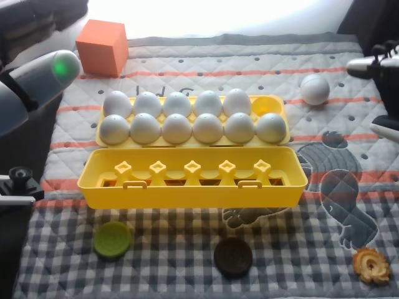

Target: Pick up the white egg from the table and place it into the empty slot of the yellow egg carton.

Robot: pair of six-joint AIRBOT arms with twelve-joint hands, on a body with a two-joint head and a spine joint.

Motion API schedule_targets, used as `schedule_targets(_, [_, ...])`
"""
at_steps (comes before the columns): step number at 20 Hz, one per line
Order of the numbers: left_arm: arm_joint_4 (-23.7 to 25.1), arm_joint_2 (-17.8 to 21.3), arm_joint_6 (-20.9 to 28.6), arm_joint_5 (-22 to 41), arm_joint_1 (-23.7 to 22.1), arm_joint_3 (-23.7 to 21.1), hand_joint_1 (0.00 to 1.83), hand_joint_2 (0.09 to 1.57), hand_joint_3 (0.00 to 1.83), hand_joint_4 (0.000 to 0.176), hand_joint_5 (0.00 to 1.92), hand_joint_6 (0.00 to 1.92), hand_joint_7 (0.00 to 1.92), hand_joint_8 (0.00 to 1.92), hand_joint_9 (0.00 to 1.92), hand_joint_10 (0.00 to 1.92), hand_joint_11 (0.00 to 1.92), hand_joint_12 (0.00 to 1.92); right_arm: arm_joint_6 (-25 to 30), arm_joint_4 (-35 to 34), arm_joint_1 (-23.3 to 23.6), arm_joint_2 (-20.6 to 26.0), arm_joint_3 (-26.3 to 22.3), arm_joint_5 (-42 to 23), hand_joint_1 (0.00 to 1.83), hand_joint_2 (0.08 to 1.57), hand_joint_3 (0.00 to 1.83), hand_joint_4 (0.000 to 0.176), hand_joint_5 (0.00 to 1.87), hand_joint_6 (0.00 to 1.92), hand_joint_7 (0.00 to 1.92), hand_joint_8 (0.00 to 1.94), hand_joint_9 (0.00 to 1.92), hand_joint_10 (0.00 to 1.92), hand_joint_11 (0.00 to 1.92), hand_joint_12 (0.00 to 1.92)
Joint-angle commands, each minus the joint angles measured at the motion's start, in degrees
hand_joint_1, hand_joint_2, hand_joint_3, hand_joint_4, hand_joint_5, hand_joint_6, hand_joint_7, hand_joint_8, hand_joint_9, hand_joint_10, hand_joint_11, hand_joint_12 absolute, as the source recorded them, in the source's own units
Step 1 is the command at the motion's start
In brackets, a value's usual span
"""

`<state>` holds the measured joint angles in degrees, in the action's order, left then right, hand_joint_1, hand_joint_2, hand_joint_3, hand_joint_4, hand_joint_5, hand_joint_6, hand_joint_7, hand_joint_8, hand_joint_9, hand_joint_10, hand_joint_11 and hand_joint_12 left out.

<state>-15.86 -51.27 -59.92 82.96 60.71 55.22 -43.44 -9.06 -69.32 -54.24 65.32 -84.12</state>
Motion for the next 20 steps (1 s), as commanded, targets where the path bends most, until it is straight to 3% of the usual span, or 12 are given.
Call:
schedule_targets(1, [0.48,-0.04,0.65,6.72,-0.73,0.33,0.64,1.11,0.0,0.076,0.42,0.0,0.33,0.0,0.23,0.0,0.0,0.2,0.3,-0.88,1.01,0.26,0.6,-7.05,1.01,1.06,0.0,0.011,0.61,0.0,0.68,0.0,0.67,0.0,0.4,0.58])
schedule_targets(2, [0.51,-0.04,0.65,6.72,-0.73,0.3,0.57,1.06,0.0,0.1,0.39,0.0,0.32,0.0,0.22,0.0,0.0,0.13,0.3,-0.9,1.33,0.35,0.83,-6.96,1.0,1.0,0.0,0.027,0.58,0.0,0.64,0.0,0.62,0.0,0.4,0.52])
schedule_targets(3, [0.59,-0.01,0.65,6.74,-0.78,0.26,0.49,1.01,0.0,0.113,0.34,0.0,0.27,0.0,0.17,0.0,0.0,0.09,0.29,-1.05,1.89,0.49,1.2,-6.14,0.97,0.92,0.0,0.084,0.51,0.0,0.57,0.0,0.54,0.0,0.36,0.48])
schedule_targets(4, [0.65,-0.01,0.65,6.76,-0.81,0.26,0.51,0.98,0.0,0.102,0.33,0.0,0.24,0.0,0.15,0.0,0.0,0.09,0.28,-1.07,2.7,0.51,1.76,-4.83,0.98,0.87,0.0,0.09,0.45,0.0,0.5,0.0,0.47,0.0,0.36,0.36])
schedule_targets(6, [0.77,-0.11,0.65,6.76,-0.91,0.28,0.54,0.96,0.0,0.108,0.31,0.0,0.21,0.0,0.13,0.0,0.0,0.04,0.29,-1.06,4.17,0.24,3.02,-2.19,0.97,0.85,0.0,0.104,0.4,0.0,0.45,0.0,0.42,0.0,0.35,0.26])
schedule_targets(7, [0.94,-0.15,0.65,6.76,-1.0,0.27,0.55,0.95,0.0,0.106,0.28,0.0,0.17,0.0,0.09,0.0,0.0,0.0,0.3,-1.31,5.57,-0.4,4.16,-0.86,0.94,0.83,0.0,0.129,0.35,0.0,0.39,0.0,0.36,0.0,0.34,0.16])
schedule_targets(9, [0.96,-0.14,0.65,6.76,-1.0,0.26,0.56,0.94,0.0,0.1,0.27,0.0,0.15,0.0,0.06,0.0,0.0,0.0,0.3,-1.47,6.53,-0.93,4.88,-0.05,0.98,0.83,0.0,0.134,0.36,0.01,0.38,0.0,0.35,0.0,0.35,0.16])
schedule_targets(10, [0.99,-0.09,0.65,6.77,-1.0,0.26,0.56,0.93,0.0,0.103,0.26,0.0,0.14,0.0,0.05,0.0,0.0,0.0,0.3,-1.45,7.54,-1.42,5.56,0.93,1.05,0.84,0.0,0.13,0.36,0.01,0.37,0.0,0.35,0.0,0.35,0.16])
schedule_targets(11, [1.02,-0.05,0.65,6.82,-0.99,0.25,0.55,0.94,0.0,0.095,0.26,0.0,0.13,0.0,0.04,0.0,0.0,0.0,0.31,-1.41,8.47,-1.87,6.25,2.11,1.06,0.84,0.0,0.108,0.38,0.01,0.39,0.01,0.37,0.01,0.36,0.15])
schedule_targets(13, [1.13,0.06,0.65,6.72,-1.04,0.21,0.53,0.93,0.0,0.111,0.26,0.0,0.12,0.0,0.02,0.0,0.0,0.0,0.46,-1.33,10.55,-2.86,7.85,4.76,1.0,0.84,0.0,0.097,0.38,0.01,0.41,0.01,0.39,0.01,0.36,0.15])
schedule_targets(16, [1.15,0.01,0.64,6.49,-1.05,0.18,0.53,0.94,0.0,0.087,0.25,0.0,0.13,0.0,0.03,0.0,0.0,0.0,2.28,-0.65,13.79,-5.54,11.27,8.86,0.86,0.82,0.0,0.044,0.39,0.01,0.4,0.0,0.42,0.02,0.39,0.16])
schedule_targets(20, [1.32,0.0,0.64,6.21,-1.06,0.2,0.54,0.94,0.0,0.078,0.26,0.0,0.13,0.0,0.04,0.01,0.0,0.0,8.04,1.02,16.03,-8.96,15.94,12.23,0.82,0.81,0.0,0.031,0.41,0.0,0.44,0.0,0.47,0.01,0.42,0.19])
